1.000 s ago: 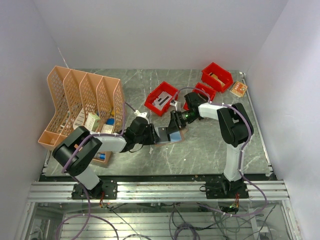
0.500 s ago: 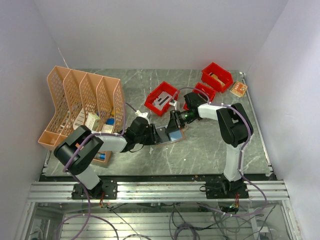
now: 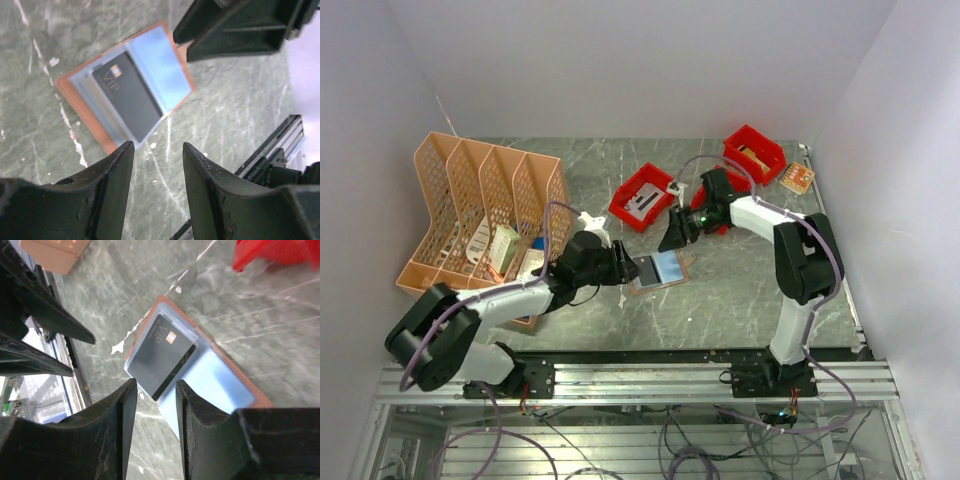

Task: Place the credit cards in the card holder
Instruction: Insert the credit card into the card holder, then move the storage box to the center of the board.

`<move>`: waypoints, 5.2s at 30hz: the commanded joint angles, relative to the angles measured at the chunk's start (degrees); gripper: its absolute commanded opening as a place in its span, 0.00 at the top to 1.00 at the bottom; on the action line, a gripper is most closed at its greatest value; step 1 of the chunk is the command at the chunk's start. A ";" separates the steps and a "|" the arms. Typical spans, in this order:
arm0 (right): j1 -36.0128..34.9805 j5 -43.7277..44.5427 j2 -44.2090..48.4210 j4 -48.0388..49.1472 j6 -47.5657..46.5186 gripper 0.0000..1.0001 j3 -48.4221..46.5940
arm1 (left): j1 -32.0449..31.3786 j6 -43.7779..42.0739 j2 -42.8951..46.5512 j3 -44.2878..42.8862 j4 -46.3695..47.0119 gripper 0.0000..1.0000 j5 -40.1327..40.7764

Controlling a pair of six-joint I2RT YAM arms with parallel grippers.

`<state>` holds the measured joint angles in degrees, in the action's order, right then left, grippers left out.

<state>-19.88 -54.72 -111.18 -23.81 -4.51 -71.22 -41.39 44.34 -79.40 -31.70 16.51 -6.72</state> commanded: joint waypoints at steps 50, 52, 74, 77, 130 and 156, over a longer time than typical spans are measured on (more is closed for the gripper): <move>30.55 26.66 -28.33 -10.20 -36.52 0.98 -47.99 | 1.04 -3.62 16.40 1.46 3.95 0.17 5.27; 30.73 25.66 -26.24 -11.40 -38.70 0.98 -45.29 | 1.04 -3.77 16.29 1.31 3.77 0.17 5.01; 27.71 13.67 3.68 -17.83 -38.70 0.99 -4.96 | 1.06 -1.96 16.71 3.46 7.35 0.18 1.97; 25.87 12.93 6.53 -18.53 -38.74 0.99 -0.85 | 1.04 -1.29 15.00 3.47 9.51 0.19 0.82; 23.02 20.23 4.04 -35.47 -49.08 0.88 -15.21 | -1.94 4.10 2.16 0.86 23.49 0.29 -4.57; 25.54 29.52 -10.21 -32.06 -52.41 0.33 -21.85 | -18.41 9.31 -41.16 -35.32 16.64 0.40 1.33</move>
<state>5.19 -24.93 -120.18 -55.75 -56.34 -91.83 -59.24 53.58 -116.92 -62.30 34.41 -5.61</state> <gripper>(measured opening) 0.667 0.603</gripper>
